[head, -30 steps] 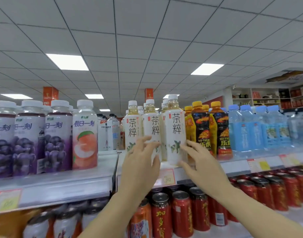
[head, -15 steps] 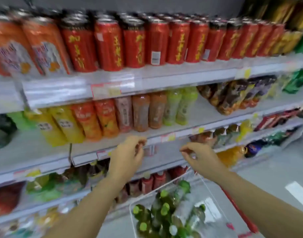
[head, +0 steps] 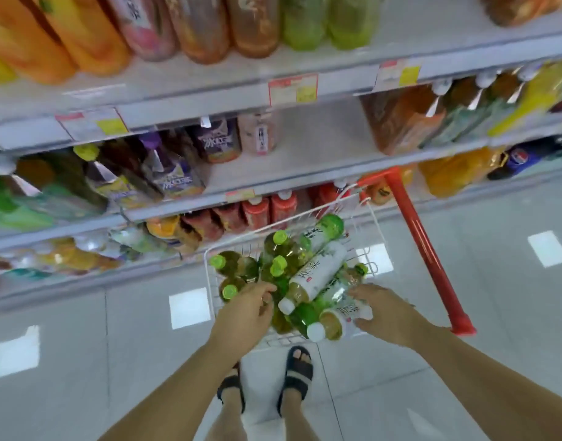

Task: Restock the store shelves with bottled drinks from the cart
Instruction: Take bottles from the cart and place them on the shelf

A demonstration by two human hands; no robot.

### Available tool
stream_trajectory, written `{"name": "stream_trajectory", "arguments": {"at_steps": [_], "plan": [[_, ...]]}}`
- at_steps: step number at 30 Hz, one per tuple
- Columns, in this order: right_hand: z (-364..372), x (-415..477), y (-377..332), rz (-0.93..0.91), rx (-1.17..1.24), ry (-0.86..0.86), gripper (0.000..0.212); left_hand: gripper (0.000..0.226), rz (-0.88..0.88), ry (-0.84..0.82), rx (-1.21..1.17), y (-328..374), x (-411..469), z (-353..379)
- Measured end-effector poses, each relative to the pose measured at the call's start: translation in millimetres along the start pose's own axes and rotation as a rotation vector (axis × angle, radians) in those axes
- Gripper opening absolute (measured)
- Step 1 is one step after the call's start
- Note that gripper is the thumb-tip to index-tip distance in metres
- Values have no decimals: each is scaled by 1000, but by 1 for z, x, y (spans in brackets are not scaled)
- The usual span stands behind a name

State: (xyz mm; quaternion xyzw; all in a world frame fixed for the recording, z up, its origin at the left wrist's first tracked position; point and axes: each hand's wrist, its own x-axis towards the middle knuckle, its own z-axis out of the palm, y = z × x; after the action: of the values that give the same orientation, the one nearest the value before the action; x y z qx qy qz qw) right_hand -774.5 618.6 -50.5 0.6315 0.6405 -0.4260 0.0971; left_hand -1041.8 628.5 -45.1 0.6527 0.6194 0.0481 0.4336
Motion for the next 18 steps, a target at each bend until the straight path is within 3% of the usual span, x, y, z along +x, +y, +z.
{"name": "stream_trajectory", "arguments": {"at_steps": [3, 8, 15, 18], "plan": [[30, 12, 20, -33, -51, -75, 73, 39, -45, -159, -12, -14, 17, 32], [53, 30, 36, -198, -179, -14, 79, 53, -154, -205, -41, -16, 46, 62], [58, 32, 45, -300, -46, 152, 67, 44, -197, -39, -79, -5, 50, 62], [44, 18, 36, -189, 127, 258, 69, 38, -158, 63, -125, 16, 45, 47]]}}
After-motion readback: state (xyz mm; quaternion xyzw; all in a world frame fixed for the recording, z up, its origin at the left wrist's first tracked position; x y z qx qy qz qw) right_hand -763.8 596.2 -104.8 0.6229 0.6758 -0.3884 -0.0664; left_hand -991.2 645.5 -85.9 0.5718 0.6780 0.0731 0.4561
